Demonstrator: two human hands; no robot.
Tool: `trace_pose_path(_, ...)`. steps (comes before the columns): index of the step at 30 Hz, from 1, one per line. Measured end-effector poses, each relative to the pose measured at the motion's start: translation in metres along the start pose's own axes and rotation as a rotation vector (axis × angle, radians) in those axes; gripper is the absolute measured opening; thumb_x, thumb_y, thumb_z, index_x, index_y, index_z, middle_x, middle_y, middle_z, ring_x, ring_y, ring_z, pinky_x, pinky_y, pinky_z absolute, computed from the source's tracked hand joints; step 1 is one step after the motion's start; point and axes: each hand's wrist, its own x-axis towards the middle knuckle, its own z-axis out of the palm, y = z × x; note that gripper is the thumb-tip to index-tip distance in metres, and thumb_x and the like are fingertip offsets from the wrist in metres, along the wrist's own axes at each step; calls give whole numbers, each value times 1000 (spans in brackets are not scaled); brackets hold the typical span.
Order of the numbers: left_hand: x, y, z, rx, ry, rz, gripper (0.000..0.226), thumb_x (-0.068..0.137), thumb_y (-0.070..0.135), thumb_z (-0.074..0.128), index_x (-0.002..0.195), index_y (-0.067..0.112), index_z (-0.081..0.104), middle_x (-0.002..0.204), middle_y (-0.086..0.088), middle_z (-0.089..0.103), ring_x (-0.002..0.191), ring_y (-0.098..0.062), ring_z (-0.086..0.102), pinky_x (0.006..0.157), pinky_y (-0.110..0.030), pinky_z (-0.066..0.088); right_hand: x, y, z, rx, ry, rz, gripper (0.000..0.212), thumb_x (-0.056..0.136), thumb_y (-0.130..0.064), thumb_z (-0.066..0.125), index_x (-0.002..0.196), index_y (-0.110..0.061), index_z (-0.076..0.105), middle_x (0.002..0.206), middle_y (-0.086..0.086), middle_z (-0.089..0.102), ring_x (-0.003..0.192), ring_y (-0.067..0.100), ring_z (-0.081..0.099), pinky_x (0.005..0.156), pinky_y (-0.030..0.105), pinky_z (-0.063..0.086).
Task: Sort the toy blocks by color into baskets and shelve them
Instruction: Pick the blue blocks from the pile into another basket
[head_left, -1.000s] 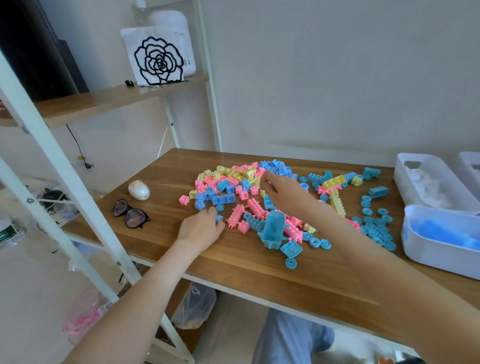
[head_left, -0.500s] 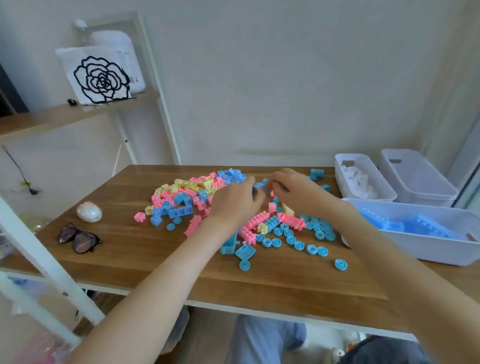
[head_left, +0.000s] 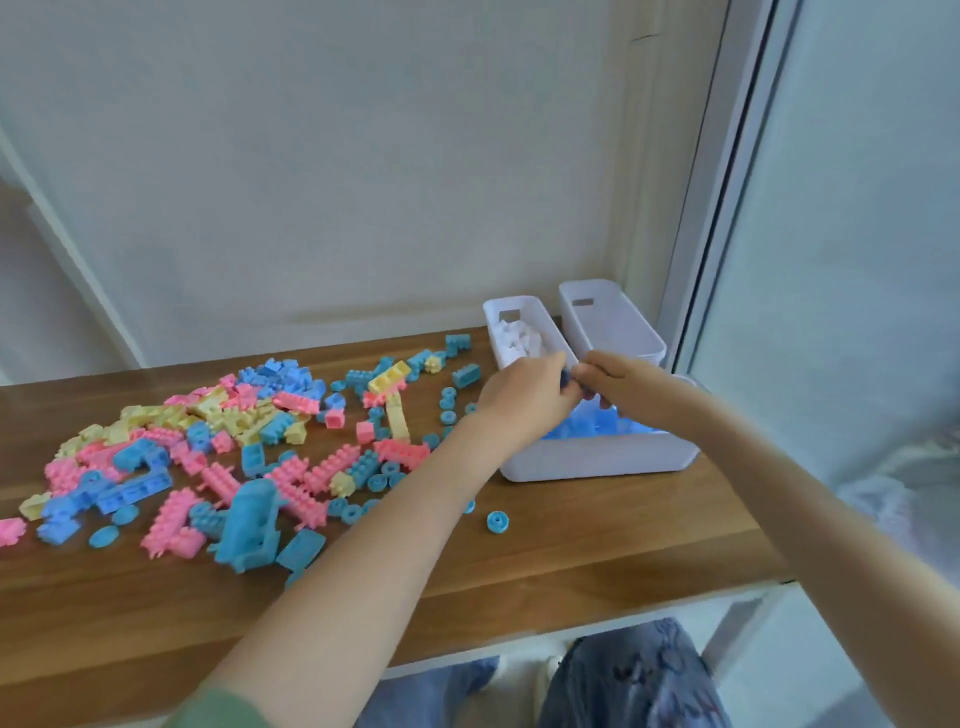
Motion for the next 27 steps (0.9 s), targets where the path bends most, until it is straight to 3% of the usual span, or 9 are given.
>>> trace_pose_path(5,11,-10,21,-115,-72,-96,20,94,45,46,94,27,54,100,5,61,94,-17,58,80,-38,50,-7,36,-10,-229,-72,67,19,97,-17,43,84,-13,56,85,2,61,80,22,55,70,27,44)
trace_pose_path(8,13,-17,20,-192,-125,-89,27,94,48,46,108,26,54,115,7,59,105,-12,56,90,-41,50,-4,47,-12,-354,14,78,19,94,-21,46,94,-8,60,86,3,62,79,18,51,72,28,39)
trace_pose_path(13,8,-13,15,-334,-91,-72,24,95,26,48,119,25,52,113,12,56,107,-9,55,96,-40,48,-1,50,-7,-330,49,-55,23,93,-31,53,116,-26,56,106,-11,59,95,11,56,92,28,43)
trace_pose_path(17,5,-15,13,-441,-189,-32,37,89,3,53,121,22,49,124,4,57,118,-10,55,98,-37,49,-1,48,-3,-319,63,-116,26,94,-31,50,120,-36,55,105,-18,57,95,4,53,92,22,41)
trace_pose_path(20,3,-14,13,-362,-212,-4,37,92,4,52,126,20,50,129,2,55,121,-9,52,97,-24,44,-2,45,-1,-236,42,-121,30,89,-39,58,119,-38,53,102,-17,59,93,5,57,87,22,42)
trace_pose_path(23,0,-12,14,-190,-84,52,28,94,10,52,120,17,56,126,0,51,113,-11,52,85,-17,40,1,47,0,-348,46,-83,18,87,-35,60,105,-32,61,97,-13,66,94,12,60,89,26,45)
trace_pose_path(27,-7,-17,15,15,122,53,13,94,21,54,105,17,58,110,0,53,100,-13,51,74,-23,40,4,48,3,-374,144,-60,6,88,-23,58,93,-24,61,91,-6,66,89,20,61,84,32,48)
